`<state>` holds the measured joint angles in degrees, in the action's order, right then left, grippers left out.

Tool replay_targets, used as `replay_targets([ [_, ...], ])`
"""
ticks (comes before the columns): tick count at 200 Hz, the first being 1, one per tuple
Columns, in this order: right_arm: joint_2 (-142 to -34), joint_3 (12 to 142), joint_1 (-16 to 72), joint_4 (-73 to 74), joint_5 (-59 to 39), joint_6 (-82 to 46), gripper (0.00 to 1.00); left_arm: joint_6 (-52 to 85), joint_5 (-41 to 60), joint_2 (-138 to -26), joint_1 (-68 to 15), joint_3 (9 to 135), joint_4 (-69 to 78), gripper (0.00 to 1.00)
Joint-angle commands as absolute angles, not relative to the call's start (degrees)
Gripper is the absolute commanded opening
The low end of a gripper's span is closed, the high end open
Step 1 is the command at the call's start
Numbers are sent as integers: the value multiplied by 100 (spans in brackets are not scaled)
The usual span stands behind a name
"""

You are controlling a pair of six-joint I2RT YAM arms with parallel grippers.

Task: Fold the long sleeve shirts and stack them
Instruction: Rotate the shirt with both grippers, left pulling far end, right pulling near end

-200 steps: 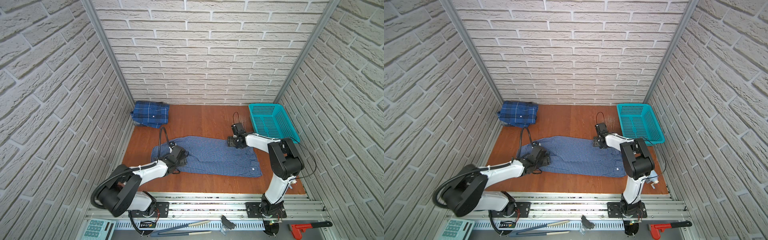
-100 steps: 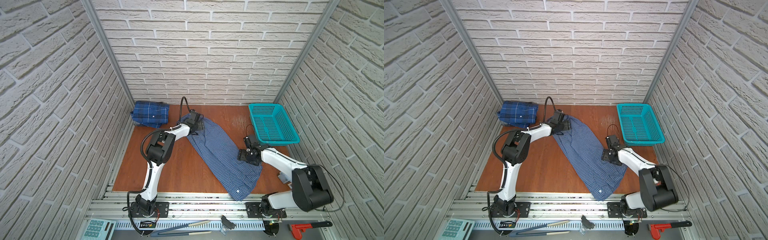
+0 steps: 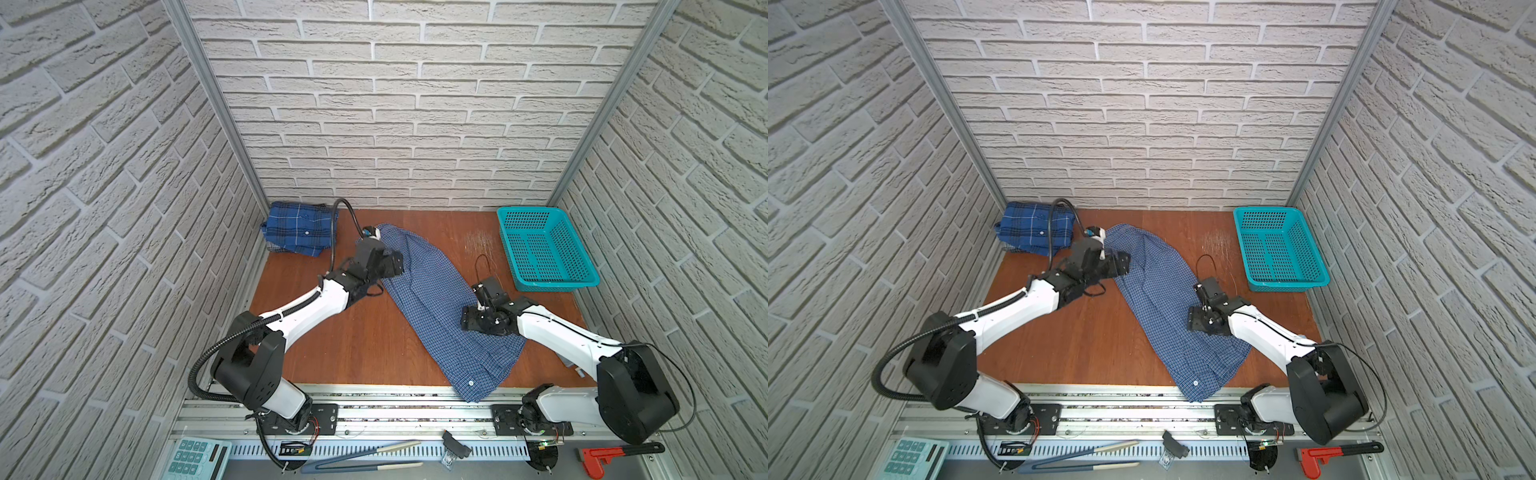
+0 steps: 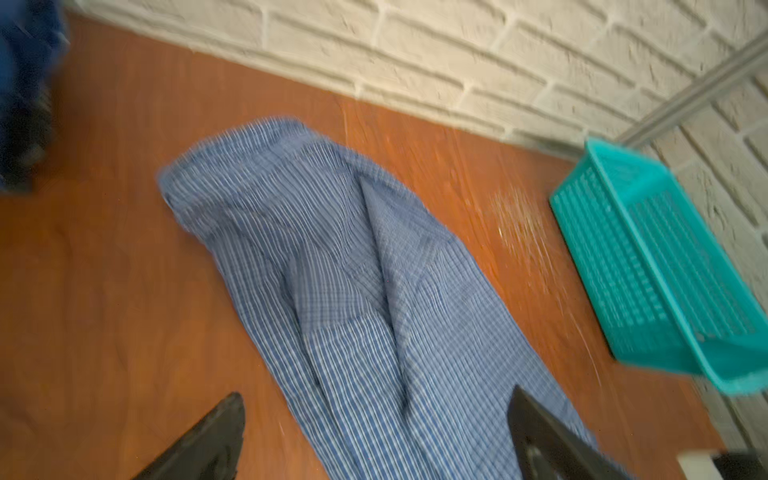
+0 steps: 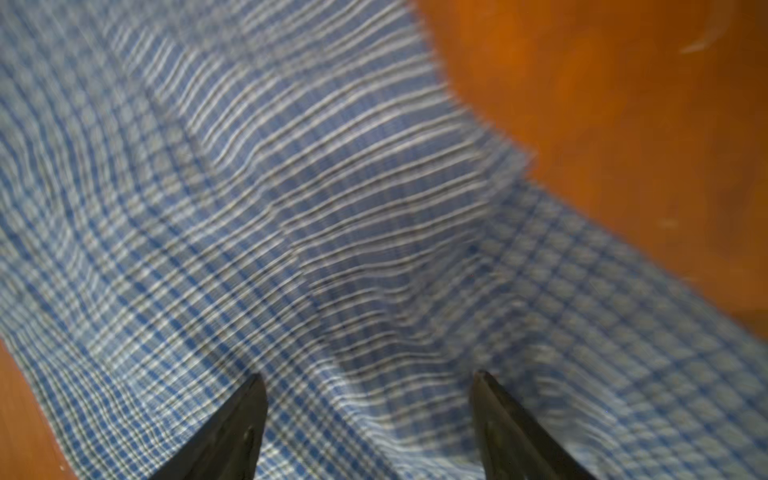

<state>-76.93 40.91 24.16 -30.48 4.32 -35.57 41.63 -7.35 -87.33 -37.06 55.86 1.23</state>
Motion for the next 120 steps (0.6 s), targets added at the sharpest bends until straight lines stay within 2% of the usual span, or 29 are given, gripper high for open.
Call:
replay_targets([
  [1, -7879, 4104, 2612, -2831, 710, -3867, 78, 4956, -875, -9147, -3849, 5009, 719, 91],
  [23, -8095, 4118, 2811, -2769, 774, -4043, 78, 5102, -885, -9521, -3858, 4780, 1071, 91],
  [45, -8242, 4104, 3157, -2701, 632, -4310, 78, 5028, -767, -10244, -3807, 5218, 1031, 90],
  [86, -8108, 4006, 4303, -2634, 649, -5400, 79, 4796, -594, -11456, -3573, 6363, 1194, 85],
  [104, -8204, 4181, 4844, -2589, 535, -5761, 81, 4630, -344, -11985, -3334, 6958, 1330, 79],
  [120, -8271, 4461, 5163, -2639, 400, -5918, 82, 4435, -71, -12401, -3117, 7633, 1337, 79],
])
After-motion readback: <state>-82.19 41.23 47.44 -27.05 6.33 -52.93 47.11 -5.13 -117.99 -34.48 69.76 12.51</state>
